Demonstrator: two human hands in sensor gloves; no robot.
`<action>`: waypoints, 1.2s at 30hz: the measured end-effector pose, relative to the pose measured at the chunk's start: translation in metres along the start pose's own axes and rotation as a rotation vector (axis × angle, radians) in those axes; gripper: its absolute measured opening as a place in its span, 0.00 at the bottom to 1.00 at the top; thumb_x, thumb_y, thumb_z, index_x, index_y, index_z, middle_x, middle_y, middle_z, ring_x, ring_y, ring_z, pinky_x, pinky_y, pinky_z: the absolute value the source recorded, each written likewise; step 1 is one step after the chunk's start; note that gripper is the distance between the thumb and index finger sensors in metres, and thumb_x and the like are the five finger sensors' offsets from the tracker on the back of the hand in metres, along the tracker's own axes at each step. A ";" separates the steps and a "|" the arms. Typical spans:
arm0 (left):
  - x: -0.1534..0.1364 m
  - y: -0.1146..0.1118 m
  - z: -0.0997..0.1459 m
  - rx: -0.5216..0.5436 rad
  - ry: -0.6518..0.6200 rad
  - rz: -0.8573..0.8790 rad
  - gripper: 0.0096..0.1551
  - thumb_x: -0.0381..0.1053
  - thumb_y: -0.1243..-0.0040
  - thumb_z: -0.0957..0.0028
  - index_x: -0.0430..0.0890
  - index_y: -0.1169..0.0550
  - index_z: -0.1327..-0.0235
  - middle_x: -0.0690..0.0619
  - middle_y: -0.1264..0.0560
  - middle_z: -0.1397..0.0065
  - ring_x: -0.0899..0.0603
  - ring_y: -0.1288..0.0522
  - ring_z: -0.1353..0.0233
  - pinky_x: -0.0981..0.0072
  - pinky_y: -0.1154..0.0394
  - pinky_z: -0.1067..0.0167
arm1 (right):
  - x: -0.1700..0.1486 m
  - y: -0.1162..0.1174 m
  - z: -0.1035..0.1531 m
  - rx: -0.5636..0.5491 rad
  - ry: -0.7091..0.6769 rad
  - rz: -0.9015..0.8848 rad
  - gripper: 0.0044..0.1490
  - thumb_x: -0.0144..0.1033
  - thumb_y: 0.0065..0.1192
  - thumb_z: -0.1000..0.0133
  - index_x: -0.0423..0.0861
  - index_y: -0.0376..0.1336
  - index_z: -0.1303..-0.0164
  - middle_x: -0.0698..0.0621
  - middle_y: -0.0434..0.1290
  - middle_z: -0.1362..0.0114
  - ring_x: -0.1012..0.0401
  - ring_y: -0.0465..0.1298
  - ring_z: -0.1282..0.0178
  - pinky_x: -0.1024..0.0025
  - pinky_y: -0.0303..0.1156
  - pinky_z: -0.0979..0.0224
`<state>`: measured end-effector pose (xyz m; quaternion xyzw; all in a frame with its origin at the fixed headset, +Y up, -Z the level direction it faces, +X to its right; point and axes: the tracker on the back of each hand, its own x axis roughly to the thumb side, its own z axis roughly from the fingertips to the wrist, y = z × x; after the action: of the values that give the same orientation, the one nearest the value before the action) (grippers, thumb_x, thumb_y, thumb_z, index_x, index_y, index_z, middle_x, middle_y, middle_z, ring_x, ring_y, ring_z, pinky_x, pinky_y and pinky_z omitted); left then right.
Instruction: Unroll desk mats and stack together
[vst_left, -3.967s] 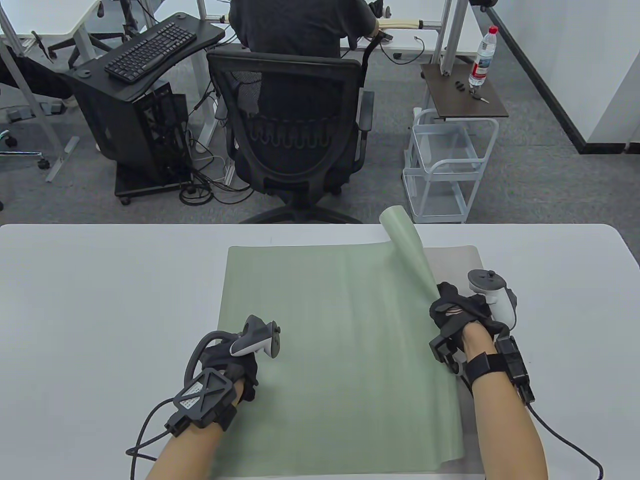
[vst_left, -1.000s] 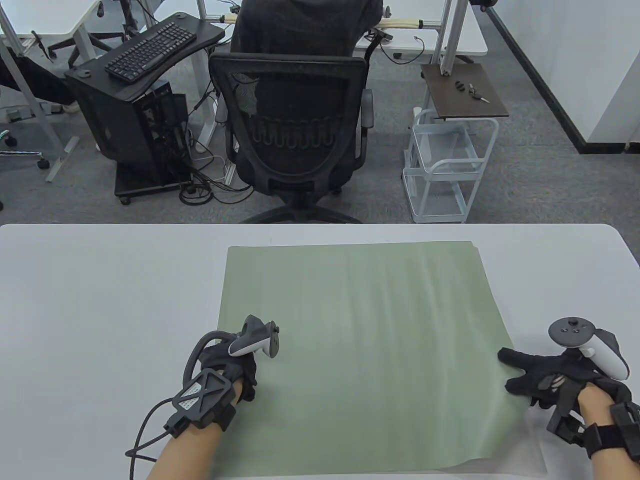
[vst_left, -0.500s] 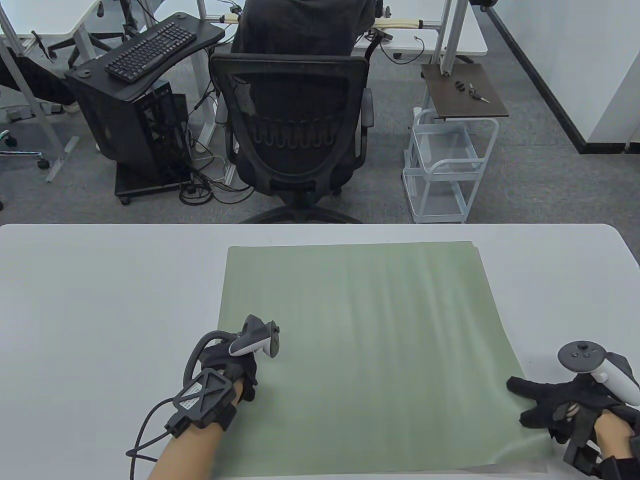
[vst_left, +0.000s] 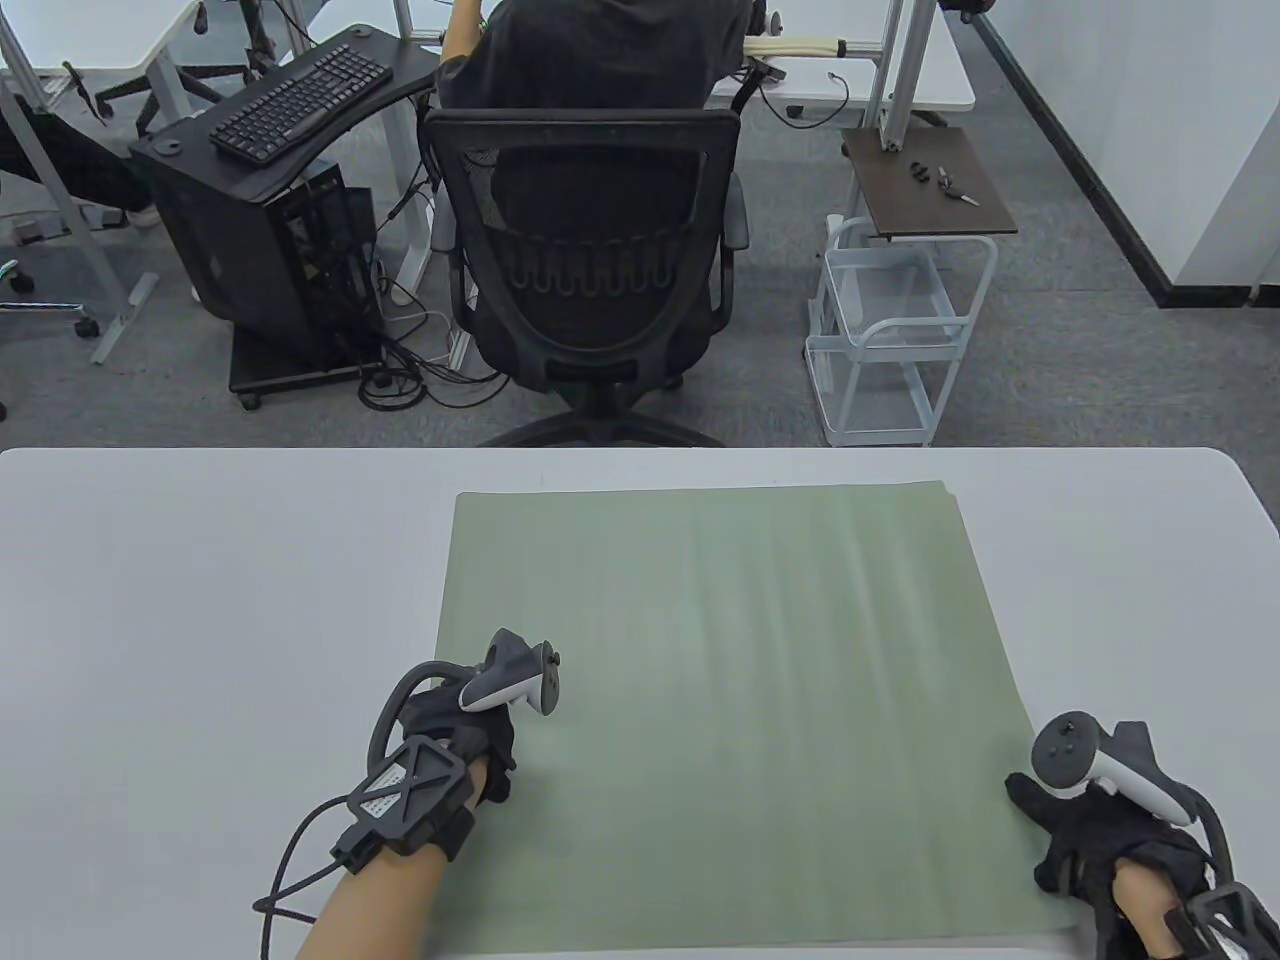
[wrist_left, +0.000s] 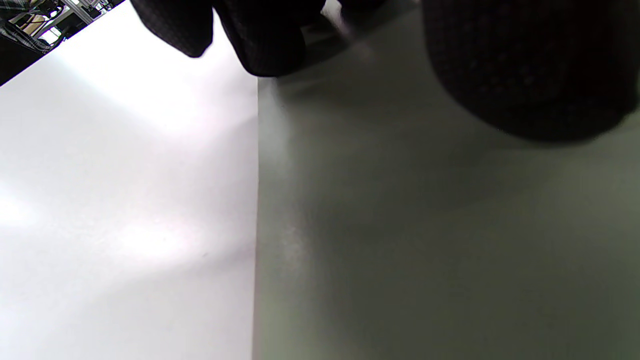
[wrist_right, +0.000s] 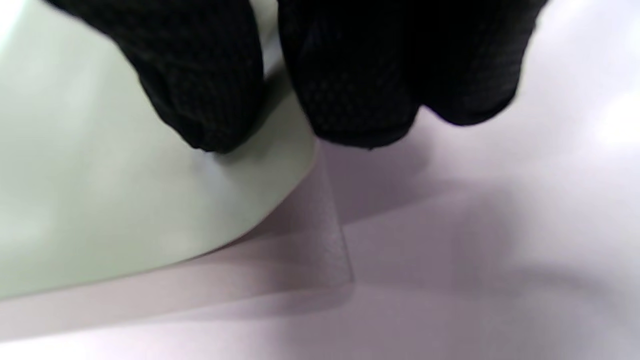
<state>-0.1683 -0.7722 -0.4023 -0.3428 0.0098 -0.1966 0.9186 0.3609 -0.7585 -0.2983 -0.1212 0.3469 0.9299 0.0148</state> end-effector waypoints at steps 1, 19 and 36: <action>0.000 0.000 0.000 0.000 0.000 0.000 0.57 0.62 0.31 0.75 0.47 0.43 0.33 0.39 0.46 0.20 0.36 0.32 0.27 0.37 0.37 0.31 | 0.001 0.001 0.000 -0.001 0.006 0.014 0.56 0.40 0.78 0.50 0.66 0.40 0.26 0.49 0.74 0.41 0.54 0.82 0.57 0.55 0.78 0.45; -0.007 -0.024 0.029 0.168 -0.062 0.109 0.41 0.60 0.36 0.65 0.57 0.37 0.35 0.42 0.41 0.21 0.30 0.30 0.27 0.35 0.33 0.34 | 0.023 0.004 0.010 -0.130 0.029 0.260 0.57 0.47 0.78 0.53 0.60 0.44 0.22 0.44 0.40 0.15 0.38 0.51 0.16 0.37 0.52 0.20; -0.001 -0.078 0.075 -0.020 -0.236 -0.071 0.70 0.69 0.31 0.78 0.48 0.56 0.31 0.37 0.61 0.20 0.21 0.46 0.22 0.30 0.40 0.30 | 0.035 0.021 0.008 -0.014 -0.146 0.194 0.83 0.63 0.80 0.68 0.49 0.28 0.24 0.33 0.30 0.18 0.23 0.45 0.20 0.29 0.51 0.22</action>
<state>-0.1855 -0.7782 -0.2956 -0.3726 -0.1087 -0.1872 0.9024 0.3233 -0.7710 -0.2874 -0.0193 0.3487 0.9356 -0.0508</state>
